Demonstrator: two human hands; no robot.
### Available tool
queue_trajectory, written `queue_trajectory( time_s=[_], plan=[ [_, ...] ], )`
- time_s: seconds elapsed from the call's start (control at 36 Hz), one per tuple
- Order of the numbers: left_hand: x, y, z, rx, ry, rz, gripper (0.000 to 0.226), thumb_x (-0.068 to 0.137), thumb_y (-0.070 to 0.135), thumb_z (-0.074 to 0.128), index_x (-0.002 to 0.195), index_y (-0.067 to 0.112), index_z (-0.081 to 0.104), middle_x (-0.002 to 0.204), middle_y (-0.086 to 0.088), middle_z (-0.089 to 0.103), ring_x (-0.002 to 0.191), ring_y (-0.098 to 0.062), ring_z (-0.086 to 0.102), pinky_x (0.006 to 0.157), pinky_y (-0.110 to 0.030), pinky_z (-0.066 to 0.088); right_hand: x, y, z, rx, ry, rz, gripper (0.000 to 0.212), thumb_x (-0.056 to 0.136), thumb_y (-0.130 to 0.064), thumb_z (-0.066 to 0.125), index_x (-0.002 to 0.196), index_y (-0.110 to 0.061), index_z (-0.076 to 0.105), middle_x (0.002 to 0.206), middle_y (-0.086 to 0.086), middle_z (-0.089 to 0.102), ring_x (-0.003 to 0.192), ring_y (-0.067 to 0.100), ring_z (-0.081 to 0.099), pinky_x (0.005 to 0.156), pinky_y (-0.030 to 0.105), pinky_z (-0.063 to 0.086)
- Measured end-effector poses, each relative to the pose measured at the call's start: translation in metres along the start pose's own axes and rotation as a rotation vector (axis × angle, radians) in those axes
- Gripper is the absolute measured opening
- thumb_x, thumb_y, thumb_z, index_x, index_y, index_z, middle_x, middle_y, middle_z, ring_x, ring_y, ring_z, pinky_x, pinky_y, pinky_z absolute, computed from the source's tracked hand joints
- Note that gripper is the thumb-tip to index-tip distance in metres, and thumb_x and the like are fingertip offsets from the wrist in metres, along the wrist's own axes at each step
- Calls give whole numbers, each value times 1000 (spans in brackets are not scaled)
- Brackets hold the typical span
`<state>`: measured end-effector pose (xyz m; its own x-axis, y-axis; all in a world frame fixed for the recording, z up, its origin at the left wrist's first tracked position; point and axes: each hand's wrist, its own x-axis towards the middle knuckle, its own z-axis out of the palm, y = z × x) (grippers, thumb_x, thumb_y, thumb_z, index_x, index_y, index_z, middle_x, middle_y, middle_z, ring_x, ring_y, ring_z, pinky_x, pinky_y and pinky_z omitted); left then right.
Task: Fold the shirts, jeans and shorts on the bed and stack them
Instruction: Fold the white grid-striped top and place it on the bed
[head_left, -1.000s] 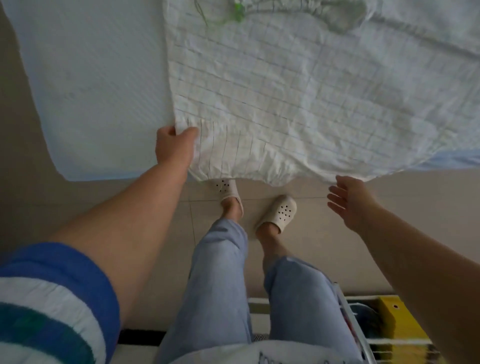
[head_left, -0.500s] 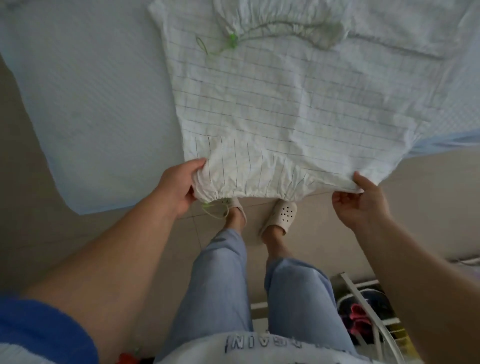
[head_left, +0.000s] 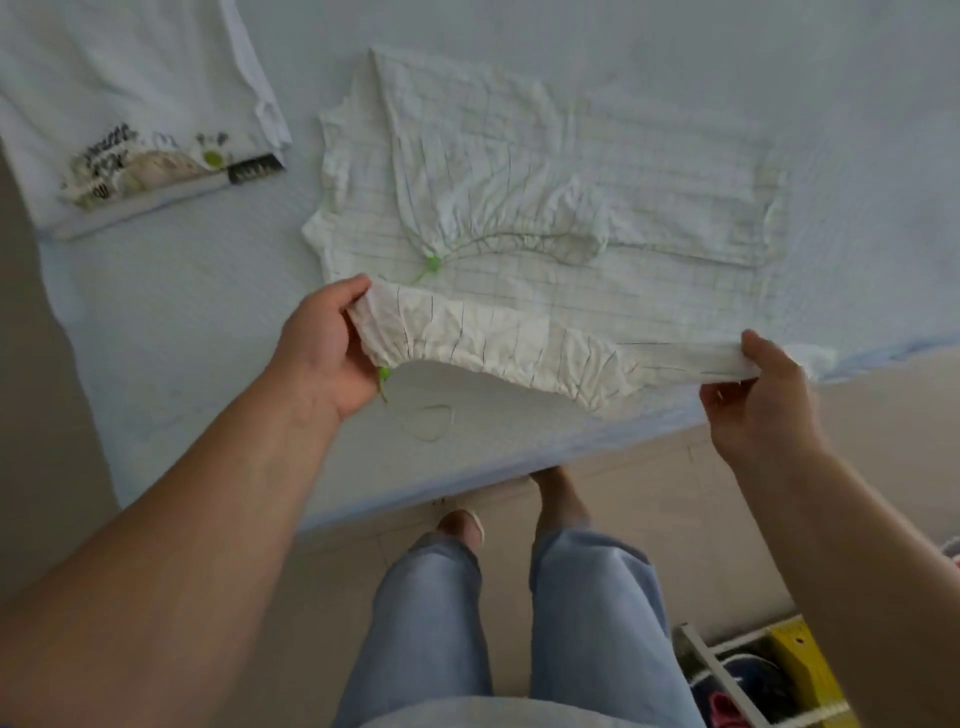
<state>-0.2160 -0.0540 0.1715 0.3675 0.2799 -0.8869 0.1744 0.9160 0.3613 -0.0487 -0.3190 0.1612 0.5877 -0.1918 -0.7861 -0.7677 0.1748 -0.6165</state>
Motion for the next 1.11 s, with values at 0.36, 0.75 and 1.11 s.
queue_trajectory(
  time_s=[0.36, 0.75, 1.11],
  plan=[
    [127, 94, 115, -31, 167, 171, 28, 92, 9, 44, 112, 1, 62, 102, -11, 70, 85, -24, 70, 72, -32, 58, 113, -98, 146, -357, -124, -178, 12, 84, -25, 67, 82, -18, 59, 79, 0, 66, 66, 12, 67, 60, 25, 55],
    [191, 68, 134, 962, 383, 367, 40, 85, 27, 59, 124, 22, 54, 109, 5, 56, 85, -10, 58, 68, -22, 42, 180, -67, 180, -1573, -395, -963, 52, 86, -34, 58, 134, -21, 44, 137, 5, 39, 129, 24, 31, 107, 41, 24],
    [169, -35, 92, 1912, 188, 748, 71, 80, 43, 63, 143, 23, 37, 157, -10, 16, 145, -24, 7, 115, -40, 0, 199, -82, 161, -1918, -355, -1056, 40, 83, -27, 55, 121, -15, 53, 121, 12, 48, 118, 30, 37, 105, 44, 17]
  ],
)
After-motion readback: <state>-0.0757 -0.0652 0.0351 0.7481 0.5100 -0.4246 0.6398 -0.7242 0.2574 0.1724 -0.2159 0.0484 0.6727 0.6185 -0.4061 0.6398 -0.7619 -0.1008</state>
